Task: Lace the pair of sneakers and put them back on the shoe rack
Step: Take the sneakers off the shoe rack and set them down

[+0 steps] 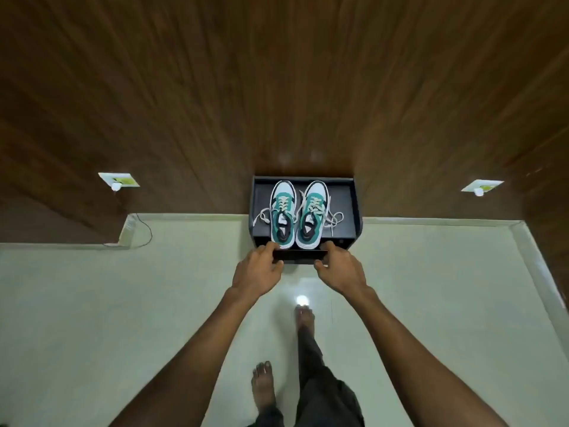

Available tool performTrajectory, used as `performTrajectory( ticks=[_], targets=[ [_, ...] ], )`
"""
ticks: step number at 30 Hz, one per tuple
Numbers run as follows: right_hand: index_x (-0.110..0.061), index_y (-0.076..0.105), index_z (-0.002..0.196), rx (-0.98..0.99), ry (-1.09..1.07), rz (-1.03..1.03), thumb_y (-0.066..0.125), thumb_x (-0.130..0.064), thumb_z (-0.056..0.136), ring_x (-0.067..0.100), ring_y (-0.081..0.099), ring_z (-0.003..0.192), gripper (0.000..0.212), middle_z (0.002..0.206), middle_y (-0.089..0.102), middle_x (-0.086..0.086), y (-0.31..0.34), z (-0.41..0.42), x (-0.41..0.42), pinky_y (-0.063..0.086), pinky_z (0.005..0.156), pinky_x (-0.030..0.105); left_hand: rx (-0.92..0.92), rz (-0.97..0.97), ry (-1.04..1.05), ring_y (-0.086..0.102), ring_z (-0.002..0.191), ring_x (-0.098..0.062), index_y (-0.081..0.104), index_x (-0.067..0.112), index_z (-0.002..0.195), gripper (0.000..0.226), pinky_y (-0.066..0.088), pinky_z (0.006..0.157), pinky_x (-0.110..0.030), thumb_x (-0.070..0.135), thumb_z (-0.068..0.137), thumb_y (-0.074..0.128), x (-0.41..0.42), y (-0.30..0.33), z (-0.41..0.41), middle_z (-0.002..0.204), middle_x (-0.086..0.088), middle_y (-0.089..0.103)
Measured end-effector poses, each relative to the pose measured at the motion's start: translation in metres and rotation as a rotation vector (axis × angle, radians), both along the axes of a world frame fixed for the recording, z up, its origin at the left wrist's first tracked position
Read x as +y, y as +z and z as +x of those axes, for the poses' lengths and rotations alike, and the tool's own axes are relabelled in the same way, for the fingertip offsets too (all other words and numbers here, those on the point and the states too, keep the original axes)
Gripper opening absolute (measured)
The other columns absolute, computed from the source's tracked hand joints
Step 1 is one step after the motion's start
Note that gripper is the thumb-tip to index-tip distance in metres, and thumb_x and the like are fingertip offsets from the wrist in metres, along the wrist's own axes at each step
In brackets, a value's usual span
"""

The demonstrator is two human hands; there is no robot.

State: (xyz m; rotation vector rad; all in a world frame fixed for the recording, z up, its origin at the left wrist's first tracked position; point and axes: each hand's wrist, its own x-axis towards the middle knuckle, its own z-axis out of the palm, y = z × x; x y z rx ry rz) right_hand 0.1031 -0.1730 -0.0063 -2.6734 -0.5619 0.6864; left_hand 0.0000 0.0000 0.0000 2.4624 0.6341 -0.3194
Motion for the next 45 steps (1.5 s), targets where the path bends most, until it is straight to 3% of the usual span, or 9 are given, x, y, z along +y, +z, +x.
performTrajectory(
  ticks=[4,10,17,20,23,28,37,42,45],
  targets=[
    [-0.019,0.035,0.149,0.227,-0.003,-0.114,0.059,-0.035,0.092,0.039,0.062,0.113,0.064,0.122,0.067,0.015,-0.057,0.048,0.028,0.052,0.089,0.043,0.201,-0.072,0.117,0.059,0.121,-0.032,0.043,0.022,0.143,0.049,0.049,0.095,-0.043,0.032,0.096,0.056,0.011,-0.053,0.055,0.131,-0.008,0.064],
    [-0.027,0.018,0.159,0.296,0.028,-0.202,0.062,-0.032,0.093,0.036,0.064,0.112,0.08,0.124,0.067,0.014,-0.129,0.108,0.063,0.051,0.087,0.038,0.362,-0.077,0.124,0.057,0.127,-0.031,0.024,0.027,0.157,0.067,0.047,0.102,-0.041,0.036,0.1,0.057,0.02,-0.122,0.122,0.144,-0.012,0.056],
    [-0.016,0.062,0.121,0.3,0.037,-0.221,0.063,-0.02,0.088,0.039,0.067,0.106,0.033,0.114,0.07,0.016,-0.168,0.134,0.075,0.053,0.084,0.036,0.509,-0.078,0.134,0.058,0.122,-0.038,0.04,0.018,0.144,0.052,0.047,0.1,-0.043,0.029,0.097,0.058,0.021,-0.171,0.156,0.136,-0.018,0.056],
    [-0.014,0.064,0.117,0.226,0.002,-0.176,0.065,-0.024,0.09,0.04,0.067,0.102,0.029,0.11,0.071,0.017,-0.166,0.135,0.071,0.054,0.083,0.039,0.446,-0.053,0.138,0.06,0.116,-0.039,0.047,0.013,0.135,0.044,0.049,0.098,-0.044,0.027,0.095,0.061,0.021,-0.174,0.164,0.13,-0.02,0.054],
    [-0.012,0.064,0.115,0.142,-0.017,-0.128,0.065,-0.028,0.092,0.041,0.067,0.099,0.028,0.106,0.07,0.018,-0.16,0.131,0.062,0.053,0.08,0.039,0.344,-0.025,0.117,0.061,0.116,-0.041,0.045,0.015,0.142,0.052,0.05,0.099,-0.045,0.035,0.097,0.061,0.017,-0.17,0.166,0.132,-0.021,0.052],
    [-0.014,0.065,0.111,0.051,-0.011,-0.098,0.066,-0.025,0.09,0.038,0.067,0.095,0.023,0.102,0.071,0.015,-0.147,0.1,0.044,0.051,0.074,0.035,0.153,-0.023,0.139,0.062,0.111,-0.04,0.053,0.013,0.138,0.052,0.053,0.095,-0.042,0.035,0.093,0.068,0.0,-0.156,0.137,0.131,-0.023,0.057],
    [-0.013,0.065,0.108,-0.048,-0.048,-0.065,0.069,-0.025,0.085,0.038,0.065,0.09,0.026,0.101,0.07,0.013,-0.131,-0.037,-0.013,0.051,0.07,0.036,0.03,-0.049,0.125,0.065,0.094,-0.037,0.06,0.009,0.109,0.027,0.055,0.082,-0.04,0.021,0.087,0.071,-0.051,-0.148,0.0,0.112,-0.021,0.061],
    [-0.023,0.058,0.106,-0.041,-0.051,-0.126,0.065,-0.04,0.083,0.04,0.066,0.087,0.029,0.096,0.07,0.008,-0.154,-0.13,-0.029,0.055,0.079,0.044,0.022,-0.065,0.095,0.067,0.096,-0.034,0.062,0.009,0.114,0.034,0.059,0.085,-0.04,0.022,0.086,0.075,-0.066,-0.173,-0.093,0.113,-0.018,0.063],
    [-0.02,0.062,0.115,-0.014,-0.011,-0.094,0.067,-0.036,0.088,0.034,0.067,0.091,0.031,0.106,0.072,0.007,-0.18,-0.166,-0.038,0.057,0.075,0.039,0.04,-0.106,0.108,0.068,0.102,-0.028,0.061,0.008,0.121,0.043,0.059,0.089,-0.035,0.029,0.087,0.077,-0.071,-0.201,-0.133,0.117,-0.015,0.065]
  ],
)
